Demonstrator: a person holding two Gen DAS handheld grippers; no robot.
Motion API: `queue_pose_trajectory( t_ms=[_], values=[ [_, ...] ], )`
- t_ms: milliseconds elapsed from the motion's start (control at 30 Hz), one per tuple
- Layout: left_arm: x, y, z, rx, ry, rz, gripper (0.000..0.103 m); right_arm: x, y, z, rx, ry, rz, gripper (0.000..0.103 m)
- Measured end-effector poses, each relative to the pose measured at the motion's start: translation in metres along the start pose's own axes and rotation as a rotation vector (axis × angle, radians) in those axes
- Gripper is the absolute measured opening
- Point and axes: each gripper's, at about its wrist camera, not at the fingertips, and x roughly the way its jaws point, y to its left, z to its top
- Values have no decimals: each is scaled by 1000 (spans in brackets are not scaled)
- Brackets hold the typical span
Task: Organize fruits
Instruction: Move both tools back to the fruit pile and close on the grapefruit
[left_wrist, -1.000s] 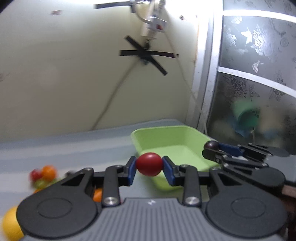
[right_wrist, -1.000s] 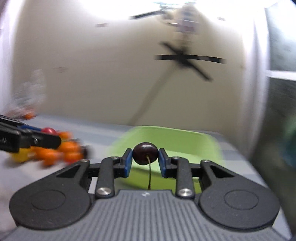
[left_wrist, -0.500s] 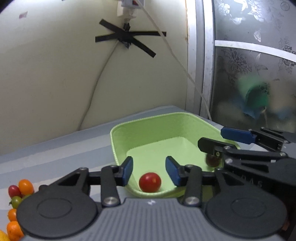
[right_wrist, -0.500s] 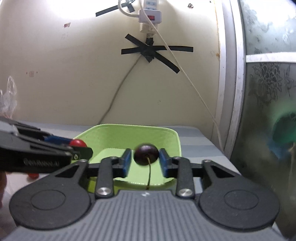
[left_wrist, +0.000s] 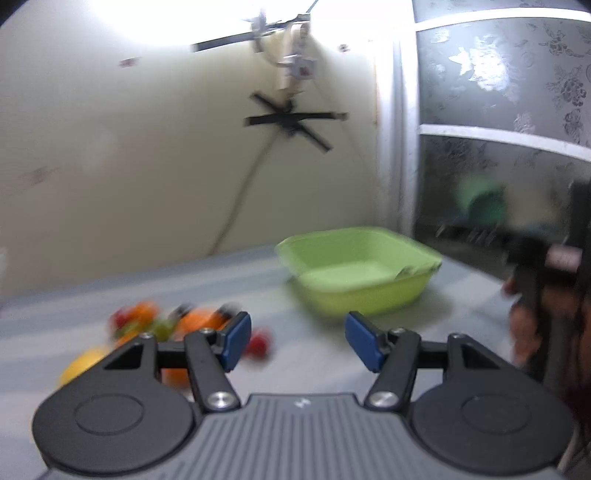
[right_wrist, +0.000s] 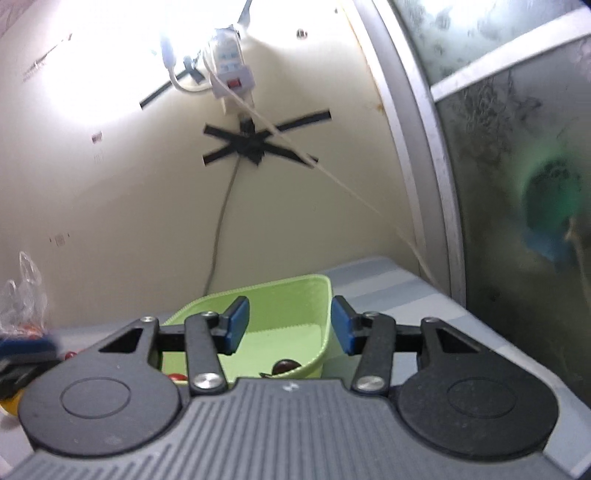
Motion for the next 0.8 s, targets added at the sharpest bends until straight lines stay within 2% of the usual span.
queue_pose_trajectory(
  t_ms=[67, 167, 300, 367, 400, 467, 500, 667, 733, 800],
  values=[
    [-22, 17, -19, -24, 17, 64, 58, -13, 6, -2, -8, -24, 36, 51],
    [-45, 48, -40, -109, 33, 158, 58, -27, 23, -4, -12, -11, 140, 51],
    [-61, 92, -55, -260, 27, 278, 58, -25, 66, -11, -59, 75, 266, 51],
    [-66, 111, -60, -334, 13, 307, 58, -18, 92, -17, -71, 133, 341, 50],
    [-69, 118, -61, -353, 3, 316, 58, -15, 105, -20, -76, 156, 371, 49],
    [-76, 127, -64, -367, -23, 330, 58, -7, 132, -26, -91, 217, 435, 38],
    [-76, 127, -64, -365, -34, 326, 58, -3, 145, -30, -100, 247, 460, 37],
    [-86, 117, -68, -336, -113, 293, 58, 10, 191, -44, -101, 340, 556, 39],
    [-90, 113, -69, -322, -152, 284, 60, 12, 209, -49, -146, 348, 563, 41],
    [-92, 112, -70, -315, -187, 283, 66, 12, 224, -57, -210, 351, 556, 47]
  ],
)
